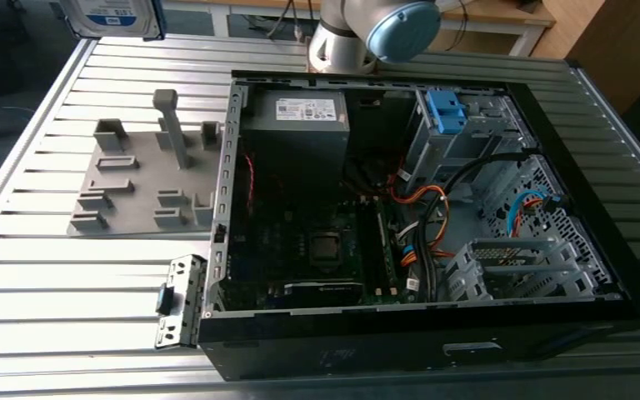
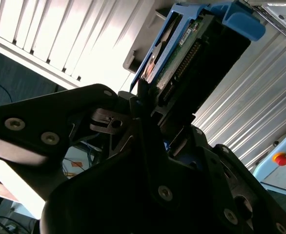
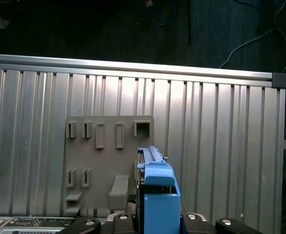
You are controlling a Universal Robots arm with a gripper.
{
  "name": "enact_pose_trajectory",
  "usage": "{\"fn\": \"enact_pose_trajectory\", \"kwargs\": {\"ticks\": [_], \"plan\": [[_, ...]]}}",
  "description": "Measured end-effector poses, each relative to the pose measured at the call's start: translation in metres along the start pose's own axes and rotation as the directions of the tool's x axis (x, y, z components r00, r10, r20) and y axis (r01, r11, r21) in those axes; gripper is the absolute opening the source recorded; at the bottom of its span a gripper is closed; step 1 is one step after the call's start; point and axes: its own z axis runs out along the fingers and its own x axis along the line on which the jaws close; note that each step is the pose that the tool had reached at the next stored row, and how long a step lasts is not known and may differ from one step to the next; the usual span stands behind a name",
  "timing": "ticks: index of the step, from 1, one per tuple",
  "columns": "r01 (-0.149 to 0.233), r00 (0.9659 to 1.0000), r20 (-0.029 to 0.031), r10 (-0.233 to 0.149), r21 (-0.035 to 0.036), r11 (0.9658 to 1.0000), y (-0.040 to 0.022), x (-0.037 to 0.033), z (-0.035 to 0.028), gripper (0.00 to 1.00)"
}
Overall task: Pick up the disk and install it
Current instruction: 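Pick up the disk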
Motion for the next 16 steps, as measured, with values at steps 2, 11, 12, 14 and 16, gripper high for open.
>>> {"fn": "enact_pose_trajectory", "kwargs": {"ticks": [2, 11, 12, 14, 16], "plan": [[0.000, 1.0000, 0.0000, 0.000, 0.0001, 1.0000, -0.0026, 0.0001, 0.0000, 0.36], [0.000, 1.0000, 0.0000, 0.000, 0.0001, 1.0000, -0.0134, 0.0006, -0.0002, 0.36], [0.000, 1.0000, 0.0000, 0.000, 0.0002, 1.0000, -0.0143, 0.0006, -0.0002, 0.36], [0.000, 1.0000, 0.0000, 0.000, 0.0001, 1.0000, -0.0161, 0.0007, -0.0003, 0.36], [0.000, 1.0000, 0.0000, 0.000, 0.0001, 1.0000, -0.0179, 0.0008, -0.0003, 0.36]]}}
